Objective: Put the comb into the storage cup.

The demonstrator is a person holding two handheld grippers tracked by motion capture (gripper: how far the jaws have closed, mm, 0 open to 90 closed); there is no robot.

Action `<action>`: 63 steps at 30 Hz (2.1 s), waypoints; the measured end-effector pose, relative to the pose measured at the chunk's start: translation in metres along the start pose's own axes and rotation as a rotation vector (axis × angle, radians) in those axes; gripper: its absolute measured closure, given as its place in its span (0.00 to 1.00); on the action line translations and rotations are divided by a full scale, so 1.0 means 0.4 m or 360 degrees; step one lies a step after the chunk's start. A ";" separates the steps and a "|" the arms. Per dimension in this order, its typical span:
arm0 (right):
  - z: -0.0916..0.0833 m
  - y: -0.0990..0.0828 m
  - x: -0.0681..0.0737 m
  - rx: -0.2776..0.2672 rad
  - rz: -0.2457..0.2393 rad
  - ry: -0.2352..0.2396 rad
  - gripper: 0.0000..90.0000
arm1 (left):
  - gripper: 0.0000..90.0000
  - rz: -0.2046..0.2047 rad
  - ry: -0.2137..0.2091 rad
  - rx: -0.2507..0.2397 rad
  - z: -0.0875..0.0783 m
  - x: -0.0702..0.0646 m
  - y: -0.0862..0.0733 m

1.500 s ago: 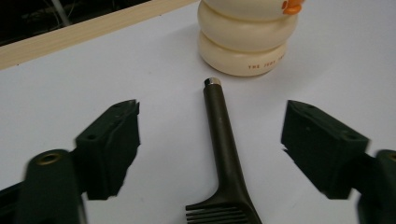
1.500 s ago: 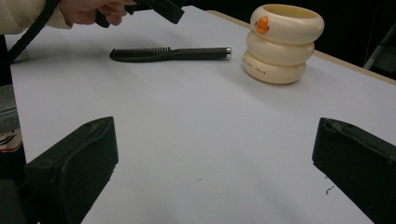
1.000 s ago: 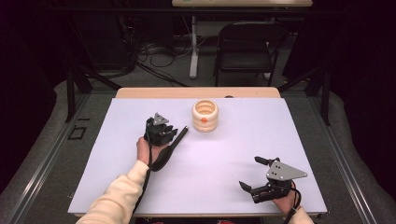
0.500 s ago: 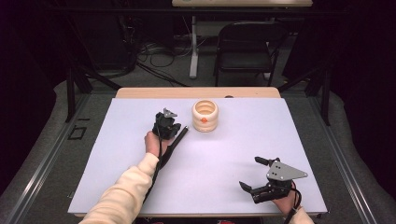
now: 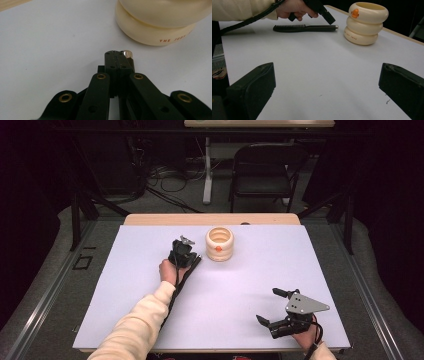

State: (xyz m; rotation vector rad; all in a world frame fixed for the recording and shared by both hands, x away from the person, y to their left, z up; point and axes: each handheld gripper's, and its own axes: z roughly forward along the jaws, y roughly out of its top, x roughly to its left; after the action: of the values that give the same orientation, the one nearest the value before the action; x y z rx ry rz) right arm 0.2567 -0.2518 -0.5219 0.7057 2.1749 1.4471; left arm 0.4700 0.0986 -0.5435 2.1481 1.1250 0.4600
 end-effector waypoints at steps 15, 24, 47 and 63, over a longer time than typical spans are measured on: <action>-0.001 0.000 0.000 0.0002 0.0001 0.0000 0.00 | 1.00 0.0044 -0.0047 0.0007 0.011 -0.035 -0.003; -0.001 -0.001 0.000 0.0003 0.0000 0.0000 0.00 | 1.00 0.0076 -0.0097 0.0014 0.007 -0.058 -0.015; -0.001 -0.001 -0.001 0.0009 0.0005 -0.0002 0.01 | 1.00 0.0162 -0.0168 0.0044 -0.029 -0.110 -0.052; -0.001 -0.001 -0.001 0.0010 0.0005 -0.0004 0.01 | 1.00 0.0202 -0.0201 0.0085 -0.060 -0.122 -0.088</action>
State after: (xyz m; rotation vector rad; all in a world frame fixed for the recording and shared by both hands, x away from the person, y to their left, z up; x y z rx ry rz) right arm 0.2567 -0.2525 -0.5221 0.7130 2.1784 1.4412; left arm 0.4077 0.0822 -0.5507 2.2701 0.9451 0.3486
